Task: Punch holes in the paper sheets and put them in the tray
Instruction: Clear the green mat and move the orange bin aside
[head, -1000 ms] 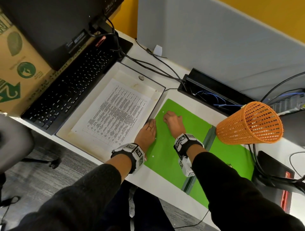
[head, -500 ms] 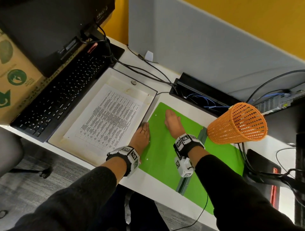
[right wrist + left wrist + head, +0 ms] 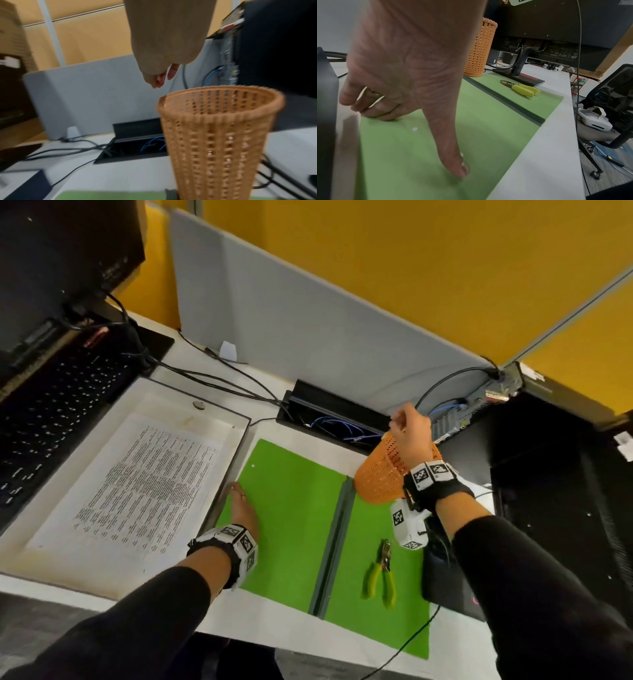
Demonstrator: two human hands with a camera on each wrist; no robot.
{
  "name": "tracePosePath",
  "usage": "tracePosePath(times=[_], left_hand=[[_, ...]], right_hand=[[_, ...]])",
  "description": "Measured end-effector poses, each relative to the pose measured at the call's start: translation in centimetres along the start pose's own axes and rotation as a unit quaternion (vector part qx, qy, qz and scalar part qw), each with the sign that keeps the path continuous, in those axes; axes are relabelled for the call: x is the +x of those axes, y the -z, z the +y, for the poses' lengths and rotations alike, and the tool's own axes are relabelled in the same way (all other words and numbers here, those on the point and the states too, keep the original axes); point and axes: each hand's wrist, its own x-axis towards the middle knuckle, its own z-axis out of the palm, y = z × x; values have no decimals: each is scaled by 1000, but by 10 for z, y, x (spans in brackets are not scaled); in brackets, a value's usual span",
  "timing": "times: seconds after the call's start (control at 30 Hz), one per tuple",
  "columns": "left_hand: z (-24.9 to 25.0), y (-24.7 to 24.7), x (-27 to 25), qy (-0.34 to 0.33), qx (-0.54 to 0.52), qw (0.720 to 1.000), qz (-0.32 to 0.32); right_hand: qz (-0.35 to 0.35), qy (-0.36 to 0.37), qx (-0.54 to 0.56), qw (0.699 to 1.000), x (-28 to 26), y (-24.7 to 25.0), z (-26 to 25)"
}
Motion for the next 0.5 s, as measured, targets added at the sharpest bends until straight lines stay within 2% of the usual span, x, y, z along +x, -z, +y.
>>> tracePosePath(times=[0.13,0.27,0.5], left_hand=[[-1,1,0,1,-1,1000,-4],[-3,-2,-3,-11,7,1000,-3],[-3,-9,-1,-12,15,1000,17]], right_hand=[[-22,-53,-29,998,-2,25,32],[-55,-89,-74,992,-4,30,40],[-90,-106,-88,986,-7,30,42]])
